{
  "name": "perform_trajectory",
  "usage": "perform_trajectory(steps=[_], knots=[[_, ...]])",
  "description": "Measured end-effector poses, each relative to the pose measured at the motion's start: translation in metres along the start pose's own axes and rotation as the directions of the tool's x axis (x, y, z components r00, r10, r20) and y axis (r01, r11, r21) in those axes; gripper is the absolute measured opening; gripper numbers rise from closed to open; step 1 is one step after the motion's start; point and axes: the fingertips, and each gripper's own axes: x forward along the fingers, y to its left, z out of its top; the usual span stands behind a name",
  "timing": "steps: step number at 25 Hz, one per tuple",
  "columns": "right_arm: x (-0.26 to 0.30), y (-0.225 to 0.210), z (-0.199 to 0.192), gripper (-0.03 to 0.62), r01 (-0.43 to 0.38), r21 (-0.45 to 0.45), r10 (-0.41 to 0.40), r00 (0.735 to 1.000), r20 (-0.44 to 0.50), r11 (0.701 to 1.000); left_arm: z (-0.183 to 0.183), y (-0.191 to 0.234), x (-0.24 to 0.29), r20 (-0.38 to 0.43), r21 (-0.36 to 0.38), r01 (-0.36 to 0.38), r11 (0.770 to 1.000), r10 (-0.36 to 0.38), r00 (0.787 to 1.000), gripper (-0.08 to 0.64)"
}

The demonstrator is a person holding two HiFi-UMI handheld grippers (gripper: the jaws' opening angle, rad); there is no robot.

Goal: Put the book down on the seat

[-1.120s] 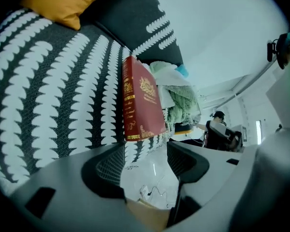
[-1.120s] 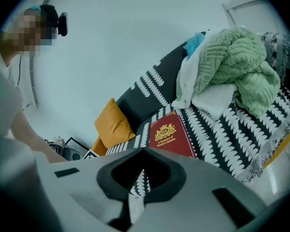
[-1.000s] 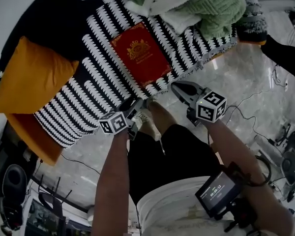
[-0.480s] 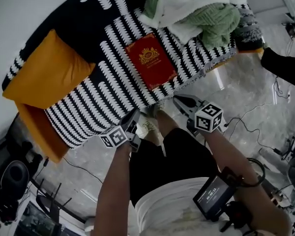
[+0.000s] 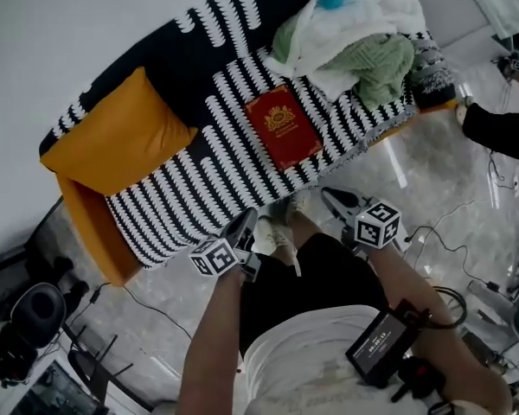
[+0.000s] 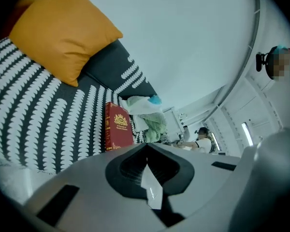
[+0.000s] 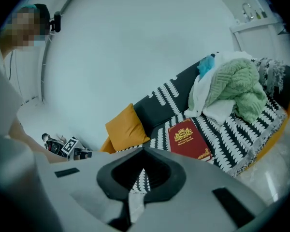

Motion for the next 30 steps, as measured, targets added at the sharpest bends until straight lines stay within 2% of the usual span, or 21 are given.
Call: perform_trajectory(steps=[5,9,14,23,28,30], knots=[[-0.023,0.009,0.023,0.014,0.041,-0.016,-0.041,0.999,0.033,0.999,0.012,-0.017,-0.025,-0.003,0.045,-0.016,0.999,0.016,1.0,0.011],[-0.033,0.035,0.043,0.014,0.035,-0.041,-0.032,0.998,0.062,0.999,0.028,-0.036,-0.059,0.013,0.089,-0.022,0.996,0.021,1.0,0.011],[-0.042,0.049,0.067,0.014,0.029,-0.062,-0.021,0.992,0.125,0.998,0.041,-0.051,-0.07,0.017,0.164,-0.029,0.986,0.027,0.999,0.011],[-0.065,0.091,0.099,0.014,0.005,-0.126,0.019,0.982,0.19,0.992,0.062,-0.103,-0.085,0.035,0.323,-0.03,0.946,0.02,0.999,0.011],[-0.092,0.123,0.113,0.014,-0.025,-0.252,0.078,0.976,0.203,0.967,0.06,-0.142,-0.099,0.043,0.415,-0.023,0.91,0.006,0.999,0.011],[-0.107,0.134,0.115,0.014,-0.023,-0.271,0.083,0.973,0.213,0.962,0.055,-0.152,-0.106,0.037,0.434,-0.024,0.901,0.009,0.999,0.011]])
